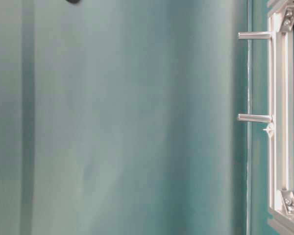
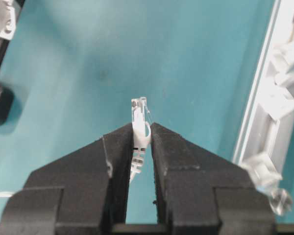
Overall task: Move the cable alternately left and right between 8 closely spaced pins so it hooks onto each one.
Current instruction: 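Lift the plug with the right gripper and carry it toward the frame's right corner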
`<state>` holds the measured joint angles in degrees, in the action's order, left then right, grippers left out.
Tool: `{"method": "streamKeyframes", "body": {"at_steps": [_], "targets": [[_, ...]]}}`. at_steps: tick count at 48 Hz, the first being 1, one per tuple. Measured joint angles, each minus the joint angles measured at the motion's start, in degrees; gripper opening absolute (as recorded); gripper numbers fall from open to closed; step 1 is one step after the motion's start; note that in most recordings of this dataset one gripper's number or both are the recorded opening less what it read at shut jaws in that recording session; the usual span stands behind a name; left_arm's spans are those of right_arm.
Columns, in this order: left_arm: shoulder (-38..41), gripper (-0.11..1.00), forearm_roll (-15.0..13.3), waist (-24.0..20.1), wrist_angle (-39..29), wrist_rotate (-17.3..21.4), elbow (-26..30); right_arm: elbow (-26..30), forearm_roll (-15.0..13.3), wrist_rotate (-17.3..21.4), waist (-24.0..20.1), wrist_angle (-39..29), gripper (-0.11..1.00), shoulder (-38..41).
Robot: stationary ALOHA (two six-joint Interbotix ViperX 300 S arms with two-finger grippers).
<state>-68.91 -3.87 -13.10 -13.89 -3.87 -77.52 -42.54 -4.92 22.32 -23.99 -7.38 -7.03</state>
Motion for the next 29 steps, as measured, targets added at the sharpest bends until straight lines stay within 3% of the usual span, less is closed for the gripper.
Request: {"method": "streamKeyframes", "body": {"at_steps": [16, 29], "targets": [[-11.69, 0.35, 0.00, 0.00, -0.44, -0.26, -3.16, -8.53, 0.00, 6.94, 0.00, 3.25, 0.13, -8.96], [-14.77, 0.35, 0.09, 0.00, -0.79, -0.26, -3.87, -12.66, 0.00, 7.65, 0.00, 4.39, 0.13, -10.37]]}}
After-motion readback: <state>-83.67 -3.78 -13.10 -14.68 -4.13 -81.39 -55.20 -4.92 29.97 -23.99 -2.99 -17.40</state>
